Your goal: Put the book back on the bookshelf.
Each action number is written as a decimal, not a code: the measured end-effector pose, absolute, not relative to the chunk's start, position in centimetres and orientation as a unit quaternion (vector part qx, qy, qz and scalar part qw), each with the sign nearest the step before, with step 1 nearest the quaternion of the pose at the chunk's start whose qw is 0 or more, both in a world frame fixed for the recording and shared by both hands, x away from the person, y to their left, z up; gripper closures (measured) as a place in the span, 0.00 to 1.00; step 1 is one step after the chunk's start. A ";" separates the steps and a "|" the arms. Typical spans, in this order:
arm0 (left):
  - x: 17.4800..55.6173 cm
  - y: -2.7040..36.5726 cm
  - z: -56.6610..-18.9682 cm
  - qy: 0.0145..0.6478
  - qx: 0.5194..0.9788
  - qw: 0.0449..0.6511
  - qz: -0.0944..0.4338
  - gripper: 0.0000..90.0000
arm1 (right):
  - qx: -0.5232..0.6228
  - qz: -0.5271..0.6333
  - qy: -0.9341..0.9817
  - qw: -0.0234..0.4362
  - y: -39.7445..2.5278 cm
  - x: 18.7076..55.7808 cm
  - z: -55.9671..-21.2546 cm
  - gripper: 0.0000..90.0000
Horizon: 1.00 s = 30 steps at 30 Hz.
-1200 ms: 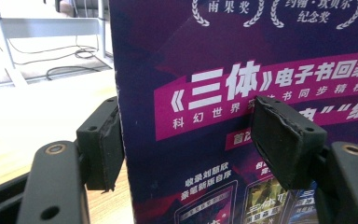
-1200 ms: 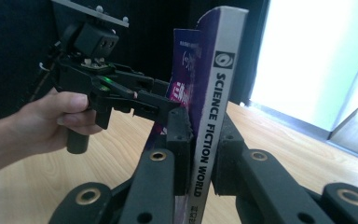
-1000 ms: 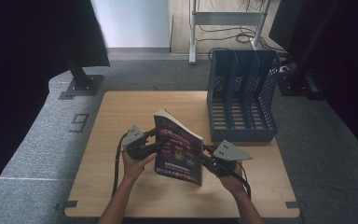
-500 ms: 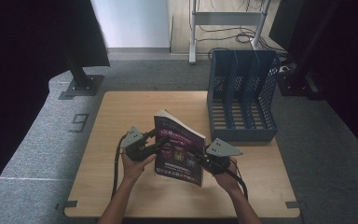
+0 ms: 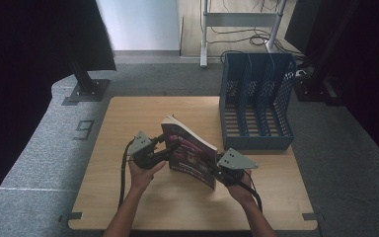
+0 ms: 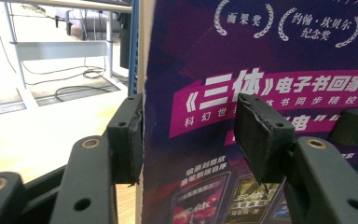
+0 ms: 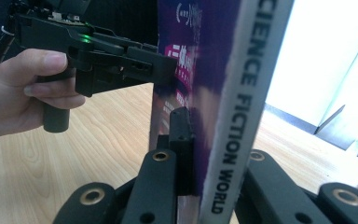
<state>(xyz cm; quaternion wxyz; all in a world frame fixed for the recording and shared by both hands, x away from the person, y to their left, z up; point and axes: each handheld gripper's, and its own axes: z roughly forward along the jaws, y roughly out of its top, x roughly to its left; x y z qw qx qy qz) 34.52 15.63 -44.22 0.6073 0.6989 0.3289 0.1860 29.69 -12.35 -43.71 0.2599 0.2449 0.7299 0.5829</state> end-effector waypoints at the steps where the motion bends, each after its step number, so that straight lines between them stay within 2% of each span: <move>1: 34.5 15.6 -44.2 0.328 0.699 0.608 0.186 0.50 | 0.244 0.582 0.731 0.260 -12.4 29.7 -43.7 0.90; 4: 34.4 15.7 -44.3 0.325 0.697 0.612 0.183 0.50 | 0.237 0.581 0.735 0.256 -12.4 29.6 -43.8 0.89; 10: 34.3 15.5 -44.3 0.321 0.699 0.613 0.180 0.50 | 0.237 0.588 0.735 0.240 -12.2 30.1 -43.8 0.80; 17: 34.3 15.6 -44.3 0.322 0.699 0.613 0.179 0.50 | 0.241 0.591 0.732 0.237 -11.5 31.0 -43.8 0.83; 23: 34.3 15.6 -44.3 0.323 0.699 0.613 0.177 0.49 | 0.254 0.592 0.729 0.233 -11.7 31.3 -43.9 0.89; 30: 33.7 16.2 -44.3 0.330 0.701 0.603 0.191 0.44 | 0.265 0.595 0.721 0.235 -11.8 31.2 -44.0 0.91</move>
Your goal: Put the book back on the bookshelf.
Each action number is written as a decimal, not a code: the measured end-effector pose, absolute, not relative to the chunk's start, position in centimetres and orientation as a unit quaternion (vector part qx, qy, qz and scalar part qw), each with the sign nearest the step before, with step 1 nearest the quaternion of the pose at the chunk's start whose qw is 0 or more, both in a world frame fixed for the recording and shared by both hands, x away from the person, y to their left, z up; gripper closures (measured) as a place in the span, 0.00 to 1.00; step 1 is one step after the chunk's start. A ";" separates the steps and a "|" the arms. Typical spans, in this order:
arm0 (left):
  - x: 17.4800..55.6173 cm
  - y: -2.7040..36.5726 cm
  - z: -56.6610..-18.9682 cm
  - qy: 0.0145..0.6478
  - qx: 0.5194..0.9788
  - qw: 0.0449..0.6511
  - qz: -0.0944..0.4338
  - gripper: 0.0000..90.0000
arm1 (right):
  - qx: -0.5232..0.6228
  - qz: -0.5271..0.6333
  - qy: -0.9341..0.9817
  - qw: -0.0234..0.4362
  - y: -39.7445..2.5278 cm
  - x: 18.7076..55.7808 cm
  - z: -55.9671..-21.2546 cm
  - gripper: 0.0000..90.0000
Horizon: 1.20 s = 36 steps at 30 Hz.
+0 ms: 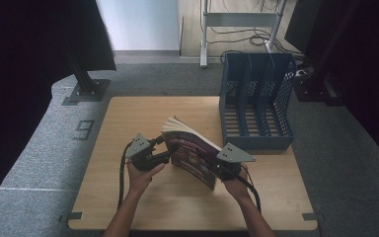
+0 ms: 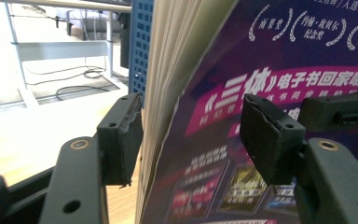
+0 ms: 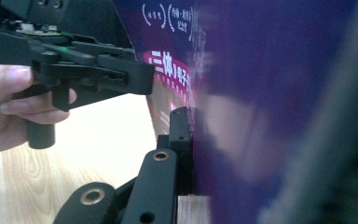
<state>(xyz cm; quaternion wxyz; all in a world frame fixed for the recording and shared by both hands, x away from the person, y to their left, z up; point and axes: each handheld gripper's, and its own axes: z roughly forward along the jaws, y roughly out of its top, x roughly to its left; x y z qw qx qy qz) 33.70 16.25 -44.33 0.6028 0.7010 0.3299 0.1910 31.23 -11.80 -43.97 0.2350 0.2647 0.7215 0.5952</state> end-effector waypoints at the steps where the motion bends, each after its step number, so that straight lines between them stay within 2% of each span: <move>1: 33.6 16.4 -44.4 0.333 0.701 0.601 0.192 0.43 | 0.267 0.596 0.720 0.236 -11.8 31.2 -44.0 0.91; 16: 32.0 18.6 -46.8 0.371 0.715 0.557 0.202 0.41 | 0.296 0.611 0.697 0.231 -12.0 31.0 -44.2 0.91; 36: 31.3 19.3 -47.9 0.390 0.726 0.522 0.219 0.41 | 0.308 0.622 0.672 0.260 -14.1 29.5 -43.1 0.91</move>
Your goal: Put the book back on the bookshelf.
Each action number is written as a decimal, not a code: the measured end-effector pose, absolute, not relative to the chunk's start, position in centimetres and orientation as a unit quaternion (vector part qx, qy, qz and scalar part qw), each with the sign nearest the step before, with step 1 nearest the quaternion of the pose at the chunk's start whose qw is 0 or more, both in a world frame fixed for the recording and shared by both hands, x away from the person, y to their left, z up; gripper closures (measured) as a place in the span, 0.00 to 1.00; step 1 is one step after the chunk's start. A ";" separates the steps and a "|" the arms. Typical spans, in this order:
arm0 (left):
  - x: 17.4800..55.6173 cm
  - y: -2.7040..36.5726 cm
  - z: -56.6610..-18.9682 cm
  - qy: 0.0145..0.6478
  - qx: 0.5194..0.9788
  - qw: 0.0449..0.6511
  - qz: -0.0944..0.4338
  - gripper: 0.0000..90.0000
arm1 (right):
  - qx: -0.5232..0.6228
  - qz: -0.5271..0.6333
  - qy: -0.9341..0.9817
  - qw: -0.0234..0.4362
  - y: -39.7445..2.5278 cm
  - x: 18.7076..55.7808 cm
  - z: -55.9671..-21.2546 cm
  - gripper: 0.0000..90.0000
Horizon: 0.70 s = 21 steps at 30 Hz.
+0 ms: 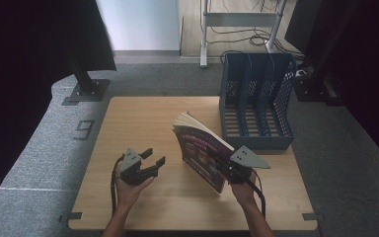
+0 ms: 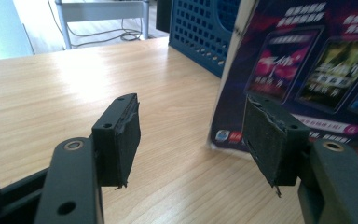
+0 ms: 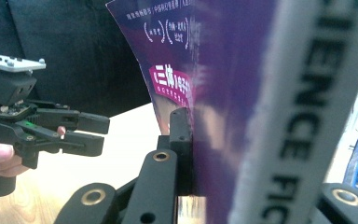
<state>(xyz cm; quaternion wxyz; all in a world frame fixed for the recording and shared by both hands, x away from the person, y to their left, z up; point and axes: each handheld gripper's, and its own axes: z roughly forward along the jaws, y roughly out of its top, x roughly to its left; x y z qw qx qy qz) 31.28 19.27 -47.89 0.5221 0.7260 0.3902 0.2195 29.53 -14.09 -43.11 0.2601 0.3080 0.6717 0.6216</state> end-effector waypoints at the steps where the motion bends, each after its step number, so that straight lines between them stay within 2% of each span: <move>1: 31.3 19.4 -47.9 0.391 0.729 0.517 0.220 0.41 | 0.309 0.622 0.671 0.260 -14.2 29.5 -43.0 0.91; 21: 31.8 20.3 -48.5 0.405 0.737 0.501 0.202 0.39 | 0.318 0.634 0.642 0.293 -16.3 28.7 -41.5 0.91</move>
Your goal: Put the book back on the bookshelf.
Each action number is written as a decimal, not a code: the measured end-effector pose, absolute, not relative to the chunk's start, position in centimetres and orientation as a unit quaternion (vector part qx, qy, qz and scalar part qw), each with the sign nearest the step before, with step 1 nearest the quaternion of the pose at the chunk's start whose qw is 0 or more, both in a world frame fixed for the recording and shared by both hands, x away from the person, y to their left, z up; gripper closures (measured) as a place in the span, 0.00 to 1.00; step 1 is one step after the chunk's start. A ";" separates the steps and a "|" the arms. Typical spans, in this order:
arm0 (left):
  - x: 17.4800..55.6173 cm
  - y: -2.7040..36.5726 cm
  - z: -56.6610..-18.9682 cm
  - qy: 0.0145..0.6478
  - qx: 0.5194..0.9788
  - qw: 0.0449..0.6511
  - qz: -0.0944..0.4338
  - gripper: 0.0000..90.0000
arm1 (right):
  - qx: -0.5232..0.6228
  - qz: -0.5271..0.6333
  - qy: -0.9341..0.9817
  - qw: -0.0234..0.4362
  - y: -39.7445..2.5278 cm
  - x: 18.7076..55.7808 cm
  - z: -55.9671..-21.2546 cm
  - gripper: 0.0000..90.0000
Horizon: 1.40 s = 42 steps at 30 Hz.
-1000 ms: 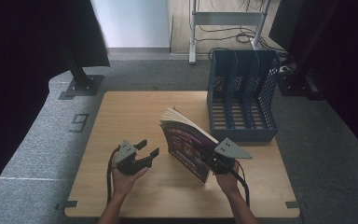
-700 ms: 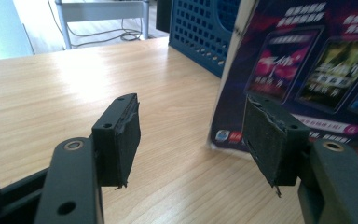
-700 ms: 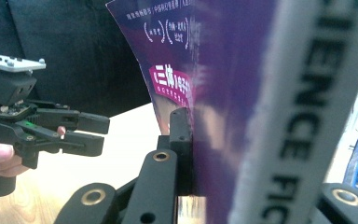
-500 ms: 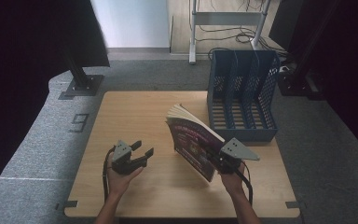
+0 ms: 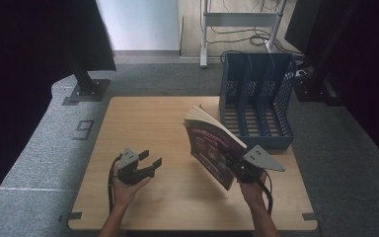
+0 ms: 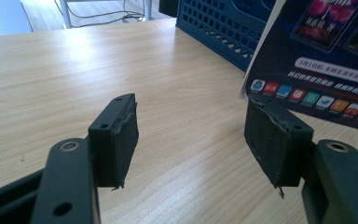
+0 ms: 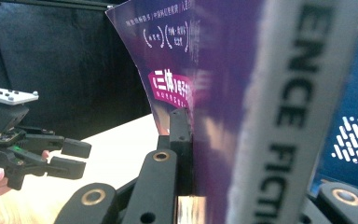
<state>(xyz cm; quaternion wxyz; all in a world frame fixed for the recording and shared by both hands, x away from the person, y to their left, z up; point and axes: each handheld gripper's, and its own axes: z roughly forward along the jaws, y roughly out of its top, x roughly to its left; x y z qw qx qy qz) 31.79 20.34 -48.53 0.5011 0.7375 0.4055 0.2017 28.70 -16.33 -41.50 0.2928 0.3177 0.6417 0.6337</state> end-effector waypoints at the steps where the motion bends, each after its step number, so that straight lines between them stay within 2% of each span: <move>1: 31.8 20.3 -48.6 0.406 0.739 0.500 0.199 0.39 | 0.317 0.634 0.641 0.294 -16.4 28.7 -41.4 0.91; 42: 32.2 20.1 -49.3 0.412 0.750 0.481 0.188 0.38 | 0.351 0.644 0.598 0.323 -19.6 28.5 -40.3 0.91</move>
